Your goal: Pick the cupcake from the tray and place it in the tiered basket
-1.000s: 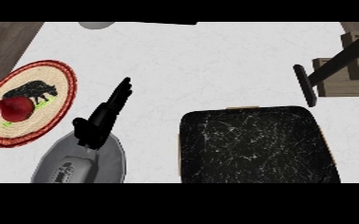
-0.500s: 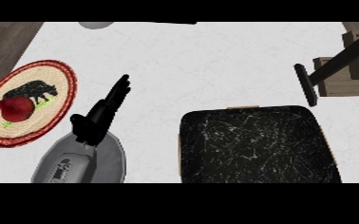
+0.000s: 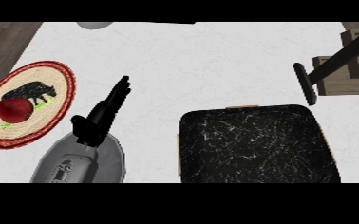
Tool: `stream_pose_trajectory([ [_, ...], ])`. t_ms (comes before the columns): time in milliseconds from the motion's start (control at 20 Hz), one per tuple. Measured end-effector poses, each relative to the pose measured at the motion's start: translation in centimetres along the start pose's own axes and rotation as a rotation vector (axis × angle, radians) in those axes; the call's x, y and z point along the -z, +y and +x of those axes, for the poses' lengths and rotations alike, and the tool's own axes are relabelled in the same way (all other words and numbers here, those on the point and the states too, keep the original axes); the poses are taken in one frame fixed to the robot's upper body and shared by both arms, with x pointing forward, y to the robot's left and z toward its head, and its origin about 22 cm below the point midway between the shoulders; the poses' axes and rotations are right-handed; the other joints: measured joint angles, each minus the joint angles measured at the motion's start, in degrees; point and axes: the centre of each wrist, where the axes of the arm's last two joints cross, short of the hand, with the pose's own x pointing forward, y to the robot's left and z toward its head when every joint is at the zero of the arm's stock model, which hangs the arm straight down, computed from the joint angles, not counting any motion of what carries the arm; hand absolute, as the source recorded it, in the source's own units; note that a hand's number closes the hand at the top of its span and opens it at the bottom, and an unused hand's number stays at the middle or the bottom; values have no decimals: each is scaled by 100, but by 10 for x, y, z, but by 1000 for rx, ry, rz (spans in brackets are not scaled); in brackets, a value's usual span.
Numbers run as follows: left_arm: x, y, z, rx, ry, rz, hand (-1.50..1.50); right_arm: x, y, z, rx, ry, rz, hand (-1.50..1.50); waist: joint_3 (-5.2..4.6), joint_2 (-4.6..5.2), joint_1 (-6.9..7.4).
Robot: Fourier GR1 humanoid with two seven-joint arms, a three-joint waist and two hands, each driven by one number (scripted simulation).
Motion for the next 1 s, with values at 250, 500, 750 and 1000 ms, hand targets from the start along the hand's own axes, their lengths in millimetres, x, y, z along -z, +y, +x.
stream_pose_trajectory([
  [250, -5, 0, -3, -2, 2, -1, 0, 0, 8, 8, 134, 81, 68, 150, 2, -8, -9],
  [500, -7, 0, -1, 1, 3, -1, 0, 7, 17, 4, 288, 176, 152, -150, 5, -11, -23],
  [750, -4, 3, 2, -4, 3, 7, 0, 3, 14, 11, 394, 178, 113, -150, 2, -23, -75],
  [1000, -3, 5, 3, -5, 4, 22, 0, 11, -1, 7, 399, 153, -116, -150, -7, -38, -145],
])
